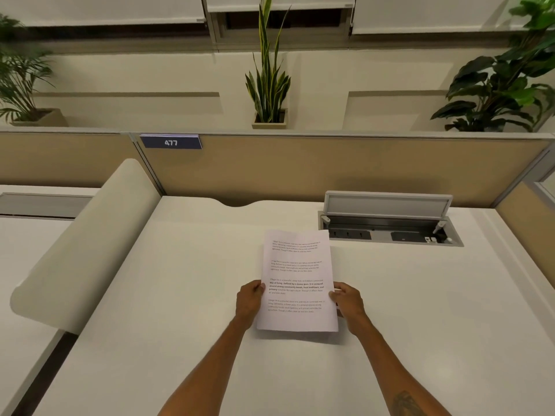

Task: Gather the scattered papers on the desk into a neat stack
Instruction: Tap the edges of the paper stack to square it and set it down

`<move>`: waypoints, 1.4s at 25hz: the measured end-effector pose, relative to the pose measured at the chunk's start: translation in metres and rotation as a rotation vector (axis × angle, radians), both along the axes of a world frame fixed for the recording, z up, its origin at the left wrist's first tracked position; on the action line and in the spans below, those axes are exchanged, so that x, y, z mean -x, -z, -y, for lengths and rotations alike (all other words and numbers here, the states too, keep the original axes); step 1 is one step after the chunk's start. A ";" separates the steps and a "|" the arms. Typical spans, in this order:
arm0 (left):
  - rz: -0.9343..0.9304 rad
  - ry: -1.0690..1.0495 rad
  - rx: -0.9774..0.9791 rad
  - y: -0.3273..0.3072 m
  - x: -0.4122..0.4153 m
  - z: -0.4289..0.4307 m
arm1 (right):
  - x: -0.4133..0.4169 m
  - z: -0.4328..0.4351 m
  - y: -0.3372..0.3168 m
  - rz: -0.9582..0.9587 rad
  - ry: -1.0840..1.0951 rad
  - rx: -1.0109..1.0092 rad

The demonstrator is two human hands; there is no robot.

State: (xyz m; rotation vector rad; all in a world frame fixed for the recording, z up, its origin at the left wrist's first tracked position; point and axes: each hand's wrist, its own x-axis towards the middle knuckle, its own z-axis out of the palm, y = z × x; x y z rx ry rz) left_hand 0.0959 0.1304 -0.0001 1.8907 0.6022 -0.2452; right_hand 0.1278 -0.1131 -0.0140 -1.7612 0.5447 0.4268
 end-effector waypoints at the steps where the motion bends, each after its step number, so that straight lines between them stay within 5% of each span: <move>1: 0.012 -0.001 -0.010 -0.005 -0.010 -0.005 | -0.009 -0.003 -0.004 0.002 -0.012 -0.019; 19: 0.026 0.013 -0.107 0.010 -0.165 -0.040 | -0.159 -0.038 0.020 -0.015 -0.084 0.034; 35: -0.110 0.088 -0.262 0.026 -0.221 -0.039 | -0.209 -0.079 0.039 -0.053 -0.173 0.419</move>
